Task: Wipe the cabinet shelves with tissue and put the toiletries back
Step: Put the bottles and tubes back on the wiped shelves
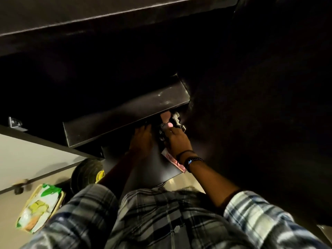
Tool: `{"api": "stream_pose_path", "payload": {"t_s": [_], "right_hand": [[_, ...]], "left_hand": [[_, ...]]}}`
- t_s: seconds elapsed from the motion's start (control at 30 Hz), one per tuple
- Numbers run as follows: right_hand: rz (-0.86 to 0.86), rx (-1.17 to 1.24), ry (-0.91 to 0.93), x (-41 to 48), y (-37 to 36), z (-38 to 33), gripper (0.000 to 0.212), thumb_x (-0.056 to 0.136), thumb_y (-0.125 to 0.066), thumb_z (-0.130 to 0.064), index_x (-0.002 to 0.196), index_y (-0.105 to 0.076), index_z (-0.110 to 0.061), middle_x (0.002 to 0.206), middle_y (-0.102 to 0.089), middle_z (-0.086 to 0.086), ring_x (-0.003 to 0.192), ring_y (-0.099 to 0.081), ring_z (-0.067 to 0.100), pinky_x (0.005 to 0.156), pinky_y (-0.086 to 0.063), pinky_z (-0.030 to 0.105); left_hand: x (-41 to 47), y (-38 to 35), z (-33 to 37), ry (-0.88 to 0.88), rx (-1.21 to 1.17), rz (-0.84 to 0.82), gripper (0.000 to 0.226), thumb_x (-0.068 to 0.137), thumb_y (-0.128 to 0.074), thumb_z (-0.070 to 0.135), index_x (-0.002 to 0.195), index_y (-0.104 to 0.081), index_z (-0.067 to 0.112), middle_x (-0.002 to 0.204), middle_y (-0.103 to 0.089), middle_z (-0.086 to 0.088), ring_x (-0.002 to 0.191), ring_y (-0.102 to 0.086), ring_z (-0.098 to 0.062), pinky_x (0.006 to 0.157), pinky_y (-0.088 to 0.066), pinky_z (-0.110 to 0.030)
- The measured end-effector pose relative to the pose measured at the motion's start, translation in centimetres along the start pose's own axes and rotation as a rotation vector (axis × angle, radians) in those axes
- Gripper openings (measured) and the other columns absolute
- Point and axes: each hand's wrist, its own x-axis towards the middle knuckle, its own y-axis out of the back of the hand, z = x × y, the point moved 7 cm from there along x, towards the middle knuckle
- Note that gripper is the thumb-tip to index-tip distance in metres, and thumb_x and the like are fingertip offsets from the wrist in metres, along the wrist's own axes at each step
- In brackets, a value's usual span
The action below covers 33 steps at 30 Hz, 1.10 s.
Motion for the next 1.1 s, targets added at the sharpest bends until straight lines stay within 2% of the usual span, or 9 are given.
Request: {"api": "stream_pose_path", "payload": {"t_s": [0.13,0.27,0.33,0.4,0.5,0.67,0.8,0.93,1.1], "right_hand": [[-0.062,-0.160,0.018,1.1,-1.9,-0.3,0.040,0.075,-0.068,-0.006,0.115,-0.063,-0.005,0.105,-0.067,0.018,0.087,-0.064,0.039,0.077,-0.054,0.042],[-0.084,-0.248,-0.015,1.9,-3.1,0.0,0.042,0.074,-0.073,-0.013,0.115,-0.062,-0.007,0.103,-0.067,0.017,0.082,-0.066,0.038,0.074,-0.055,0.041],[-0.098,-0.279,-0.001,2.1,-3.1,-0.1,0.045,0.077,-0.069,-0.012,0.120,-0.059,-0.006,0.101,-0.068,0.016,0.083,-0.065,0.038,0.075,-0.053,0.040],[-0.094,-0.290,0.027,2.1,-2.8,-0.4,0.046,0.081,-0.061,-0.006,0.127,-0.052,-0.004,0.102,-0.067,0.017,0.086,-0.065,0.037,0.078,-0.052,0.040],[-0.079,-0.347,0.003,2.2,-2.4,-0.6,0.039,0.076,-0.068,-0.009,0.115,-0.062,-0.006,0.090,-0.069,0.011,0.080,-0.068,0.028,0.066,-0.054,0.032],[-0.134,-0.276,0.019,2.8,-4.2,-0.4,0.038,0.094,-0.041,-0.003,0.132,-0.040,0.000,0.116,-0.058,0.024,0.091,-0.063,0.037,0.072,-0.050,0.039],[-0.140,-0.272,-0.015,3.1,-4.3,-0.2,0.041,0.095,-0.037,-0.002,0.136,-0.034,-0.001,0.111,-0.061,0.020,0.094,-0.063,0.037,0.073,-0.050,0.041],[-0.134,-0.095,-0.112,2.8,-3.0,-0.4,0.034,0.094,-0.043,-0.006,0.128,-0.044,-0.003,0.114,-0.059,0.022,0.096,-0.062,0.040,0.078,-0.050,0.041],[0.086,0.232,-0.081,0.4,4.2,-3.1,0.012,0.082,-0.067,-0.021,0.090,-0.066,-0.012,0.090,-0.069,0.016,0.083,-0.065,0.036,0.071,-0.048,0.037]], "left_hand": [[1.7,-0.3,-0.4,-0.026,-0.058,-0.005,0.050,0.089,-0.034,0.020,0.127,-0.050,-0.009,0.119,-0.057,-0.034,0.113,-0.054,-0.047,0.099,-0.039,-0.046],[3.5,-1.6,-2.2,0.020,-0.064,-0.127,0.050,0.100,-0.031,0.039,0.128,-0.052,0.004,0.129,-0.054,-0.021,0.121,-0.051,-0.035,0.087,-0.039,-0.021],[4.1,-0.9,-2.7,0.002,-0.061,0.015,0.040,0.098,-0.036,0.038,0.111,-0.061,0.011,0.116,-0.062,-0.018,0.107,-0.061,-0.031,0.073,-0.041,-0.016],[4.2,-0.9,-3.1,0.013,-0.048,0.035,0.028,0.096,-0.041,0.019,0.103,-0.065,0.005,0.105,-0.065,-0.022,0.096,-0.066,-0.032,0.069,-0.043,-0.019],[4.1,-2.5,-3.1,-0.064,-0.051,-0.082,0.039,0.089,-0.037,0.014,0.080,-0.067,-0.009,0.074,-0.067,-0.026,0.068,-0.069,-0.039,0.064,-0.053,-0.036],[2.4,-1.2,-3.8,0.078,0.035,-0.095,0.028,0.094,-0.045,0.013,0.116,-0.056,-0.002,0.119,-0.057,-0.027,0.116,-0.051,-0.041,0.099,-0.034,-0.044],[0.0,0.2,-4.0,0.034,0.036,-0.004,0.031,0.093,-0.041,0.026,0.105,-0.063,0.008,0.105,-0.064,-0.019,0.101,-0.059,-0.038,0.085,-0.044,-0.041],[-4.8,2.6,-3.0,-0.058,-0.021,0.082,0.028,0.094,-0.046,0.015,0.115,-0.062,0.007,0.110,-0.064,-0.017,0.098,-0.063,-0.035,0.084,-0.050,-0.043],[-10.8,8.7,-1.6,-0.080,-0.140,0.275,0.041,0.091,-0.037,0.032,0.118,-0.061,0.013,0.119,-0.063,-0.014,0.096,-0.065,-0.034,0.076,-0.055,-0.041]]}}
